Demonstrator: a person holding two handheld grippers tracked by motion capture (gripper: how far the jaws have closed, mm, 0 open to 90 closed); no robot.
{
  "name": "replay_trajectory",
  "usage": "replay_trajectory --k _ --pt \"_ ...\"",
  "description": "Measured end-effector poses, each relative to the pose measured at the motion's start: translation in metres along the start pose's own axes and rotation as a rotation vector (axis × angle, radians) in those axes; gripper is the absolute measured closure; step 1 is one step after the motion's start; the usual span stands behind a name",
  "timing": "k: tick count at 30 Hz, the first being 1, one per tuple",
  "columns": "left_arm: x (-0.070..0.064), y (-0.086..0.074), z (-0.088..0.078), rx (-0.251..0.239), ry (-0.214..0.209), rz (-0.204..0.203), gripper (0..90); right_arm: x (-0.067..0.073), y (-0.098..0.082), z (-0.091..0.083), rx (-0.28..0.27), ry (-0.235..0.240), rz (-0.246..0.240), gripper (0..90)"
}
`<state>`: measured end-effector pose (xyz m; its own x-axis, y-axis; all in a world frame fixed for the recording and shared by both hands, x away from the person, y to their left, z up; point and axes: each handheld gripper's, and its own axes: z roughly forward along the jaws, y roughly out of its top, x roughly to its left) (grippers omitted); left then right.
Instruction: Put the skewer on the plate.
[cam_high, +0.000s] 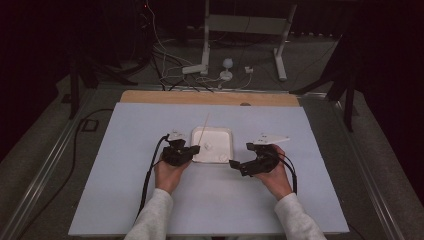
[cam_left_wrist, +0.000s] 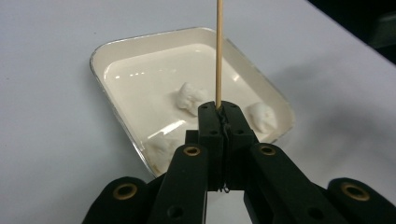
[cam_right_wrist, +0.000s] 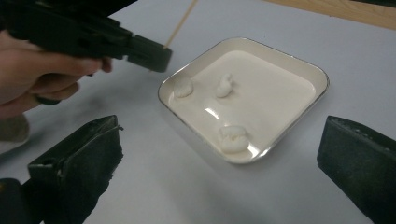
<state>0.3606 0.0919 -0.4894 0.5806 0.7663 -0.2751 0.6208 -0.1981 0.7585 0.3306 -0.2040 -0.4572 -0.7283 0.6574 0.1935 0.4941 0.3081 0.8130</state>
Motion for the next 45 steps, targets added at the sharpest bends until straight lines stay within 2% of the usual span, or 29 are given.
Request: replay_trajectory --k 11,17,22,26,28,30,33,36,38,40,45 --pt "0.003 0.003 0.021 0.032 0.028 -0.031 89.8 -0.004 -0.025 -0.033 -0.025 -0.027 0.009 0.0" --pt "0.002 0.004 0.033 0.053 0.056 -0.065 89.3 -0.01 -0.04 -0.051 -0.057 -0.033 0.052 0.0" --pt "-0.002 0.001 0.04 0.079 0.063 -0.073 89.2 -0.01 -0.051 -0.059 -0.048 -0.046 0.055 0.0" --pt "-0.003 0.002 0.04 0.078 0.059 -0.088 87.9 -0.01 -0.053 -0.065 -0.053 -0.055 0.054 0.0" --pt "-0.005 0.002 0.039 0.072 0.045 -0.08 80.2 -0.01 -0.053 -0.068 -0.059 -0.056 0.054 0.0" --pt "-0.006 0.002 0.038 0.062 0.03 -0.077 66.7 -0.009 -0.053 -0.069 -0.062 -0.056 0.052 0.0" --pt "-0.007 0.003 0.036 0.05 0.012 -0.079 53.3 -0.008 -0.052 -0.068 -0.061 -0.057 0.05 0.0" --pt "-0.007 0.004 0.032 0.026 -0.01 -0.081 42.4 -0.007 -0.053 -0.068 -0.06 -0.058 0.044 0.0" --pt "-0.009 0.005 0.027 0.01 -0.007 -0.055 35.2 -0.007 -0.053 -0.068 -0.061 -0.059 0.041 0.0" --pt "-0.01 0.006 0.022 -0.009 -0.017 -0.048 27.7 -0.007 -0.053 -0.069 -0.065 -0.061 0.045 0.0" --pt "-0.01 0.005 0.0 -0.069 -0.055 -0.016 16.5 -0.008 -0.056 -0.073 -0.075 -0.066 0.048 0.0"
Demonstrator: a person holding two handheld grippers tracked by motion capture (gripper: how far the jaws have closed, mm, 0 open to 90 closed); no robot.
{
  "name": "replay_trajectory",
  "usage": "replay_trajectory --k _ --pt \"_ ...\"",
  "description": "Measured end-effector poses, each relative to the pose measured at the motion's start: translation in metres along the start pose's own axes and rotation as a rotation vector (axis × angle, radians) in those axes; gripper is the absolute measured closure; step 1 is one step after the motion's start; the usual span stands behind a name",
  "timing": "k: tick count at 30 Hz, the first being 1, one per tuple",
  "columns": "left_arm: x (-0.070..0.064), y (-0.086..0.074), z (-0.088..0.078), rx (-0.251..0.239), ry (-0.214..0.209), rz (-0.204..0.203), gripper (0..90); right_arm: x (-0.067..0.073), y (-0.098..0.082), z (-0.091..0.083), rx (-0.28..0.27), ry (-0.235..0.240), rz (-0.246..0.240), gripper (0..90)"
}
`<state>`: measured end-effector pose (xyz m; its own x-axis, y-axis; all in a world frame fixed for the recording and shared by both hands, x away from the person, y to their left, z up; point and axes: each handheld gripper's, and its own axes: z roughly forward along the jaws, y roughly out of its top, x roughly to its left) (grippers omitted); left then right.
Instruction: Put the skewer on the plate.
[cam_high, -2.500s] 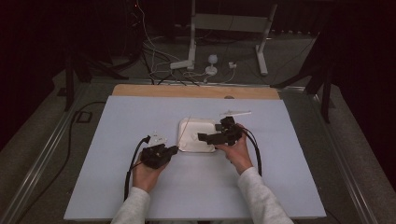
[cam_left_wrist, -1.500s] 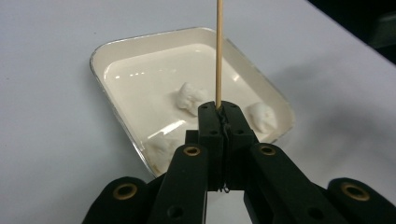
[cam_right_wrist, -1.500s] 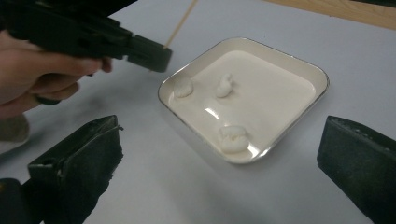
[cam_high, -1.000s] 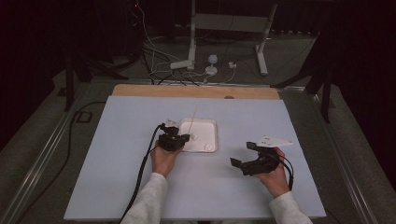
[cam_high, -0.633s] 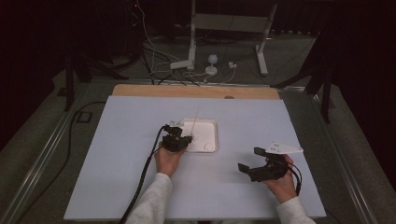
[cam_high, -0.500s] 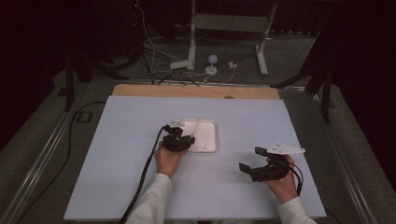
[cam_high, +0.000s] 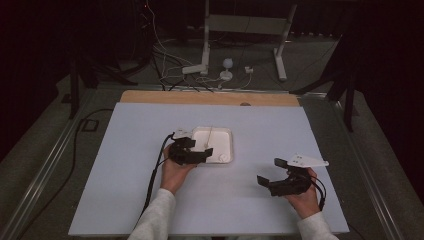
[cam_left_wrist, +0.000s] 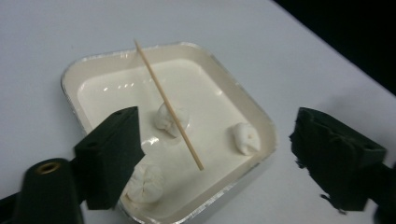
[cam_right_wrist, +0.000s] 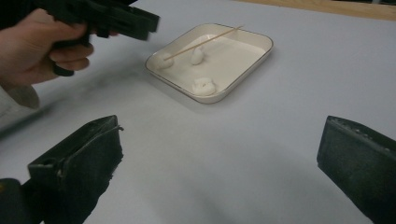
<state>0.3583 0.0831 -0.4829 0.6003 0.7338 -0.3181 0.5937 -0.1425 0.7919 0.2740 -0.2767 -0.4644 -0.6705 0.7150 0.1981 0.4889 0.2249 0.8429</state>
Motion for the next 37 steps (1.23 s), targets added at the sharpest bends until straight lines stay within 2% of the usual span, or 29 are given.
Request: replay_trajectory --k 3,8,14,17,20,27,32,37 --pt "-0.001 -0.002 -0.018 -0.042 -0.011 0.025 12.0 0.0 -0.002 -0.003 -0.004 -0.007 -0.006 0.0" --pt "-0.001 -0.007 -0.05 -0.092 0.001 0.097 2.3 0.0 -0.005 -0.007 -0.013 -0.016 -0.018 0.0" --pt "0.003 -0.022 -0.089 -0.181 0.013 0.145 1.0 0.0 -0.01 -0.012 -0.037 -0.017 -0.031 0.0" --pt "0.008 -0.034 -0.105 -0.205 0.041 0.168 1.0 -0.001 -0.013 -0.013 -0.046 -0.023 -0.042 0.0" --pt "0.013 -0.045 -0.118 -0.208 0.058 0.184 0.9 -0.001 -0.016 -0.015 -0.059 -0.026 -0.039 0.0" --pt "0.023 -0.061 -0.14 -0.229 0.116 0.176 1.0 -0.003 -0.018 -0.016 -0.081 -0.037 -0.038 0.0" --pt "0.031 -0.068 -0.147 -0.234 0.155 0.155 1.0 -0.002 -0.02 -0.017 -0.086 -0.048 -0.055 0.0" --pt "0.035 -0.071 -0.151 -0.25 0.173 0.137 1.0 -0.003 -0.023 -0.021 -0.085 -0.065 -0.061 0.0"
